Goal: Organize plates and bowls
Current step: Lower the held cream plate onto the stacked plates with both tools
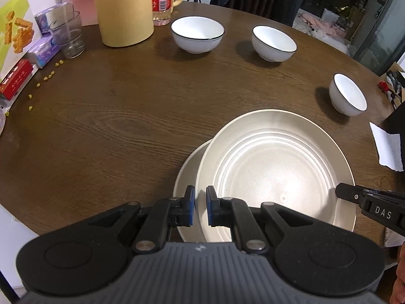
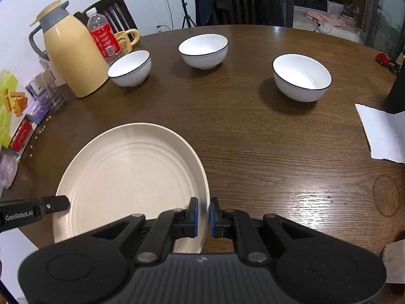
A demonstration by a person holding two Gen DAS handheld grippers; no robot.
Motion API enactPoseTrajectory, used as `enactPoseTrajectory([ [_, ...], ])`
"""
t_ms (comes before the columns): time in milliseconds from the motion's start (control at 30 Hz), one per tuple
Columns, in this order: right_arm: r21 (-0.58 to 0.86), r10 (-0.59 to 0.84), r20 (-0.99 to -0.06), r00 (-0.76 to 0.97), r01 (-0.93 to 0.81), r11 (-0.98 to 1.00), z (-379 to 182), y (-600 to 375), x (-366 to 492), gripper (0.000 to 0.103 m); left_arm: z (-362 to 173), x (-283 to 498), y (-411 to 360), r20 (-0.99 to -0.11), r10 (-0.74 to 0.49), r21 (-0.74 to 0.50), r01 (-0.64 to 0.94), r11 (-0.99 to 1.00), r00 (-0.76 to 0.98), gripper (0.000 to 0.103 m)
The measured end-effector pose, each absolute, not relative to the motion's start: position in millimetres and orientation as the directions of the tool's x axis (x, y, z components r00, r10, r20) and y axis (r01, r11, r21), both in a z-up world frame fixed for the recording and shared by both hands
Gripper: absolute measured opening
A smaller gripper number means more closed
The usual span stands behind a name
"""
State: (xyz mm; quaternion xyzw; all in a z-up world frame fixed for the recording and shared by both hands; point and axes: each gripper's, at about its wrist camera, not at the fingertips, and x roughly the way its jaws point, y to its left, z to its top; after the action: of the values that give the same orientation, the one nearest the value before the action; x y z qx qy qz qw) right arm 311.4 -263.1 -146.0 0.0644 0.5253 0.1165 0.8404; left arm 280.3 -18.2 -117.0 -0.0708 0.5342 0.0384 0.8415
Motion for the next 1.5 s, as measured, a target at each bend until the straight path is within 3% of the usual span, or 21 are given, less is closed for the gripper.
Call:
enactPoseTrajectory([
  [1500,0.141,0.210,-0.894,0.396,-0.195,0.971,-170.4,-228.4,317.6,0.009,-152.9,295.7,0.4,-0.932,0.008,-0.046,-0.141,0.989,0.362,0.010],
])
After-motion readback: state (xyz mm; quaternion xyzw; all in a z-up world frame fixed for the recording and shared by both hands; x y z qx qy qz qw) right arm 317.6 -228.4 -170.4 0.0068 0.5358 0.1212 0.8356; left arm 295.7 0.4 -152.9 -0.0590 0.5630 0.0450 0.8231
